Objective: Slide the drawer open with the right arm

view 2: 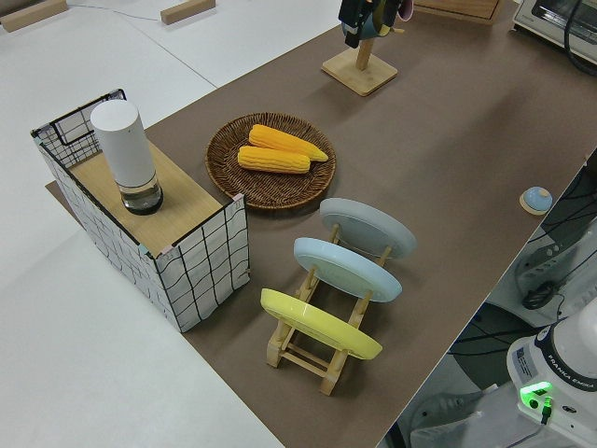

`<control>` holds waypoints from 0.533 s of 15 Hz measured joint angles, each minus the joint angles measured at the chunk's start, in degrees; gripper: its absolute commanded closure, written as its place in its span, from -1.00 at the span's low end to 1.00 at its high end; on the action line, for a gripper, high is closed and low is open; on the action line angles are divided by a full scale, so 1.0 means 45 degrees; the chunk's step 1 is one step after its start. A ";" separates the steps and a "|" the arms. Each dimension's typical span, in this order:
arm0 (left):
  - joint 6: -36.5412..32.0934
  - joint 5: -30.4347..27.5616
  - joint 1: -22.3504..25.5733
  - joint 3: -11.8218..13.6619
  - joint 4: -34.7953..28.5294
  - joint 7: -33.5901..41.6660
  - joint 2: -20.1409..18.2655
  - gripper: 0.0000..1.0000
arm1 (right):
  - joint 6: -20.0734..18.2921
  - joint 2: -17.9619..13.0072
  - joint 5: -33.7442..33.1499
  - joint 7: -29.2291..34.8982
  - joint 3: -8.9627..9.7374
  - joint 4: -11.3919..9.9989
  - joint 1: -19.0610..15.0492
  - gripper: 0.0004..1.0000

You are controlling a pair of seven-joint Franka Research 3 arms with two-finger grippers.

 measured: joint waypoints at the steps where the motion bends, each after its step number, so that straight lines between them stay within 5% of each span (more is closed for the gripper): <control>1: 0.0000 0.0000 0.0000 0.0000 0.0000 0.0000 0.0000 -1.00 | -0.0032 0.0107 -0.0442 -0.0030 0.0033 0.0045 0.0101 -0.97; 5: 0.0000 0.0000 0.0000 0.0000 0.0000 0.0000 0.0000 -0.99 | -0.0035 0.0566 -0.2292 -0.0161 0.0118 0.0123 0.0785 -0.97; 8: 0.0000 0.0000 0.0000 0.0000 0.0000 0.0000 0.0000 -1.00 | 0.0074 0.0908 -0.3975 -0.0486 0.0616 0.0154 0.0998 -0.97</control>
